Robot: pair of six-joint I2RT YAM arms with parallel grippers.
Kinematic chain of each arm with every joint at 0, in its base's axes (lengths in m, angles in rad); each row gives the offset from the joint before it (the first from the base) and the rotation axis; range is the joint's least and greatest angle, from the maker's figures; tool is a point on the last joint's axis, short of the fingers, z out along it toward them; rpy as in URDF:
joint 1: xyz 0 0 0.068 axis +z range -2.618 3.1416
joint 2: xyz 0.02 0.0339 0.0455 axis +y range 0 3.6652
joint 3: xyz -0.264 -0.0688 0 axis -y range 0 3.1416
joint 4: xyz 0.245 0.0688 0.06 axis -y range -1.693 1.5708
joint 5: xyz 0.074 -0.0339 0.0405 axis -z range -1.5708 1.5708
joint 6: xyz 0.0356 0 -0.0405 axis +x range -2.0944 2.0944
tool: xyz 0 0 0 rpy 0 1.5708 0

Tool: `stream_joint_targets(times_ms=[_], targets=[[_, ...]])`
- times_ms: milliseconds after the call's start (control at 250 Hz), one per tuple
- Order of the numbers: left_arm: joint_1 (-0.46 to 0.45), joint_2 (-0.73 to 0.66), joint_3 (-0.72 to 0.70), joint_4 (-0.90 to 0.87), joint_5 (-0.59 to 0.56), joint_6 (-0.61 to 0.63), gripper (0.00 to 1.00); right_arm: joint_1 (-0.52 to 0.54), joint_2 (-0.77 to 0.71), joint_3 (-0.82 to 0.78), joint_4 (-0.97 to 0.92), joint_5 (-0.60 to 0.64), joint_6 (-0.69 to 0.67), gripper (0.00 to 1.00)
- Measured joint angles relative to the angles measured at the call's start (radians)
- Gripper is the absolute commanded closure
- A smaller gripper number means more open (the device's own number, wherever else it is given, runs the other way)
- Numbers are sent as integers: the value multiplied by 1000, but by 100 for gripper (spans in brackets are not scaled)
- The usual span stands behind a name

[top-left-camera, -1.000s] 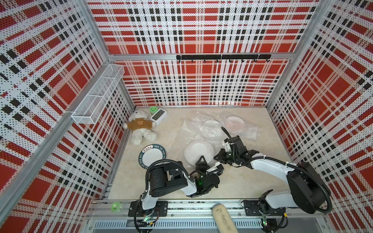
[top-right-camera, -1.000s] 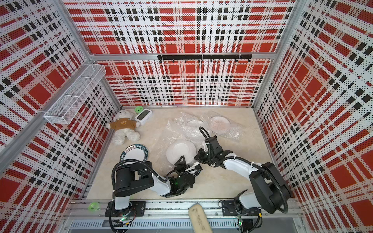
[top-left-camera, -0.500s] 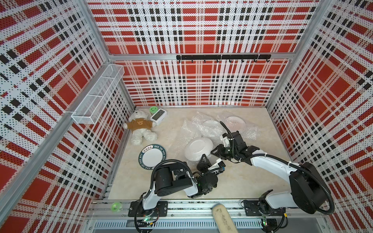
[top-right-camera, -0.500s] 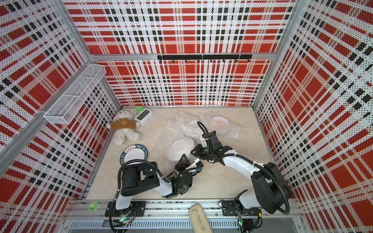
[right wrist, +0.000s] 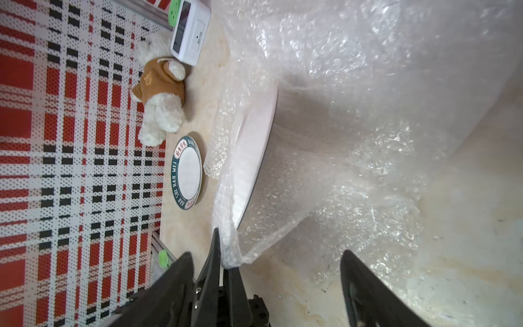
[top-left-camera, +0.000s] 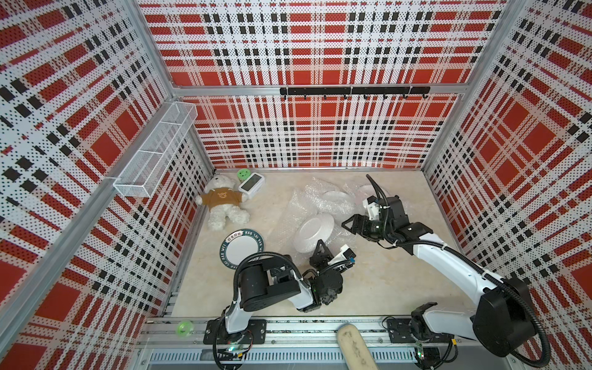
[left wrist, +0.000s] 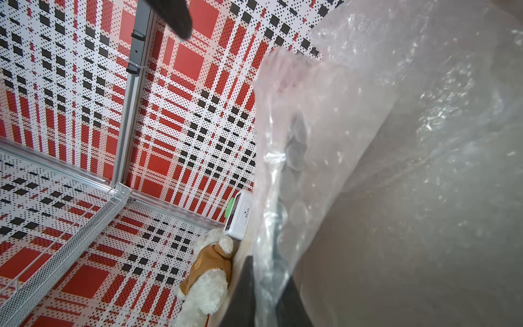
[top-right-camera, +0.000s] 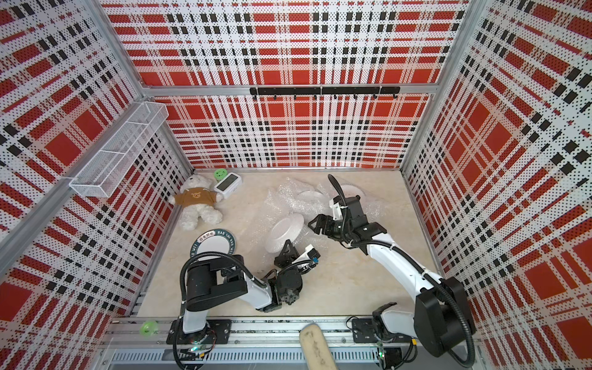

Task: Unpack dinner plates from bubble wrap
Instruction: Unwrap the bubble wrap.

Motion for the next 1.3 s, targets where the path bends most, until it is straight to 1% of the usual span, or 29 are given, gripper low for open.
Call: stream_joint_targets(times_ms=[44, 88, 208, 300, 368, 448, 584, 672, 760, 868, 952, 1028, 1164, 1300], targets=[[3, -32, 0, -55, 10, -27, 100, -9, -6, 2, -6, 0, -11, 9], [8, -81, 0, -141, 29, -81, 100, -18, -10, 5, -15, 1, -22, 8], [43, -267, 19, -476, 122, -307, 100, -31, -15, 6, -27, 5, -39, 6], [72, -376, 54, -669, 188, -449, 100, -38, -20, 3, -30, 10, -48, 5], [87, -425, 85, -798, 230, -529, 100, -41, -26, -4, -29, 13, -53, 3], [93, -456, 118, -926, 259, -594, 100, -43, -28, -12, -29, 17, -58, 0], [122, -509, 158, -1109, 293, -682, 100, -43, -34, -18, -35, 28, -76, 0], [168, -548, 220, -1262, 338, -748, 100, -45, -54, -18, -50, 44, -91, 0], [226, -593, 307, -1406, 412, -814, 100, -48, -79, -17, -67, 58, -109, 0], [303, -663, 423, -1557, 552, -898, 100, -65, -103, -15, -87, 71, -127, 0], [370, -719, 516, -1652, 699, -971, 100, -90, -119, -15, -104, 81, -130, 0], [424, -762, 568, -1688, 838, -1040, 100, -122, -135, -15, -115, 89, -130, 0], [496, -802, 589, -1668, 1113, -1215, 100, -190, -156, -15, -126, 111, -122, 0], [529, -767, 519, -1534, 1362, -1434, 100, -227, -182, -15, -148, 143, -118, 0]])
